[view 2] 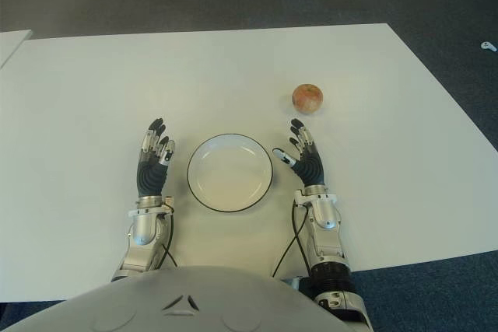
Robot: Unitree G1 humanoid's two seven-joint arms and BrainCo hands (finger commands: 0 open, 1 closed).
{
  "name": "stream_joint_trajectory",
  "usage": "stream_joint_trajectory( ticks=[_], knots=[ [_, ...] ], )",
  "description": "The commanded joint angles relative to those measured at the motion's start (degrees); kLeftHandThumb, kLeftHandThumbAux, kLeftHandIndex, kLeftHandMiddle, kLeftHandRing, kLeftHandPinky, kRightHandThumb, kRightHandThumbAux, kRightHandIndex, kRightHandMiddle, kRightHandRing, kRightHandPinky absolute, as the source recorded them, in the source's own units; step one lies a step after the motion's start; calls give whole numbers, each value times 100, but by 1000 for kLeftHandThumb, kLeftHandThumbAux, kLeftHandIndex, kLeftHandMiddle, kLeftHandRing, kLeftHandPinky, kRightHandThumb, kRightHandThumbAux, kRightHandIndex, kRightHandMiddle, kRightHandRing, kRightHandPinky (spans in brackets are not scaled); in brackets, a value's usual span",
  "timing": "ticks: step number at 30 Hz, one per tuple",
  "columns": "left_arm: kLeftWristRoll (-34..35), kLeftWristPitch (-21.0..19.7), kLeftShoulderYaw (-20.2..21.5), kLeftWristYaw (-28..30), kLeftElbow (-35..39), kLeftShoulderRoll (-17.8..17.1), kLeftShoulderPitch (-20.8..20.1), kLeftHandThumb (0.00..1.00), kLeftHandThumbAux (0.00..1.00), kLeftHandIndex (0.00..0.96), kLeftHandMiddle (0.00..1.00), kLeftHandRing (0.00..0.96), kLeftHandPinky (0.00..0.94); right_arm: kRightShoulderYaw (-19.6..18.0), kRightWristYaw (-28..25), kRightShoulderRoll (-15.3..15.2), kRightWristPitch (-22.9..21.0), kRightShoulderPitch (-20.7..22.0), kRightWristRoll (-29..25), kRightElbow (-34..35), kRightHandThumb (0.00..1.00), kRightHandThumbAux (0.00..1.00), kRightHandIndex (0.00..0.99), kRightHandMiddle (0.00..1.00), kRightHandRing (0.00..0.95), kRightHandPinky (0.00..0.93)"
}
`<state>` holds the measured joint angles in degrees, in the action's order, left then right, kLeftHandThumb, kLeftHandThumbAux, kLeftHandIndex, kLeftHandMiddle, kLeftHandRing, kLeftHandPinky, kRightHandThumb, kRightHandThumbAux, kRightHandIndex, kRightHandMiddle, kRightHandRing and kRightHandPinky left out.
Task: Put the apples into the plate.
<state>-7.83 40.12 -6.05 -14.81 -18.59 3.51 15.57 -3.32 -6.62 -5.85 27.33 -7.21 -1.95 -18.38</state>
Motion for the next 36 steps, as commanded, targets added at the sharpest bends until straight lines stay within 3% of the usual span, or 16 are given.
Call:
stream_joint_trajectory(
  ticks=[1, 14, 22, 26, 29, 32, 36],
  knots=[
    [-165, -83, -48, -70, -430, 102, 553, 20, 495, 43, 31, 0, 0, 62, 6, 30, -234, -150, 73, -161, 127, 635, 0, 0, 0, 0],
    [-43, -121, 33, -81, -542, 127, 448, 46, 507, 46, 30, 0, 0, 151, 95, 62, -294, 18, 222, -185, 118, 626, 0, 0, 0, 0],
    [-152, 71, 60, -219, -703, 115, 360, 52, 506, 49, 21, 0, 0, 169, 163, 28, -179, 129, 338, -197, 114, 628, 0, 0, 0, 0],
    [-196, 111, 87, -302, -783, 41, 304, 48, 512, 37, 7, 0, 0, -13, 218, -346, 155, 162, 560, 569, 176, 616, 0, 0, 0, 4],
    [-208, -3, 105, -330, -790, -22, 290, 52, 526, 31, 2, 0, 0, -261, 606, -825, 704, 439, 1375, 969, 233, 602, 0, 0, 0, 19],
    [-215, -55, 97, -355, -819, -31, 273, 67, 543, 27, 0, 0, 0, -434, 1180, -1350, 1230, 789, 2354, 845, 270, 590, 0, 0, 0, 17],
    [-208, -23, 78, -380, -915, 0, 208, 83, 559, 23, 0, 0, 0, -461, 2041, -1880, 1399, 1231, 3471, 599, 306, 590, 2, 0, 1, 20]
  ],
)
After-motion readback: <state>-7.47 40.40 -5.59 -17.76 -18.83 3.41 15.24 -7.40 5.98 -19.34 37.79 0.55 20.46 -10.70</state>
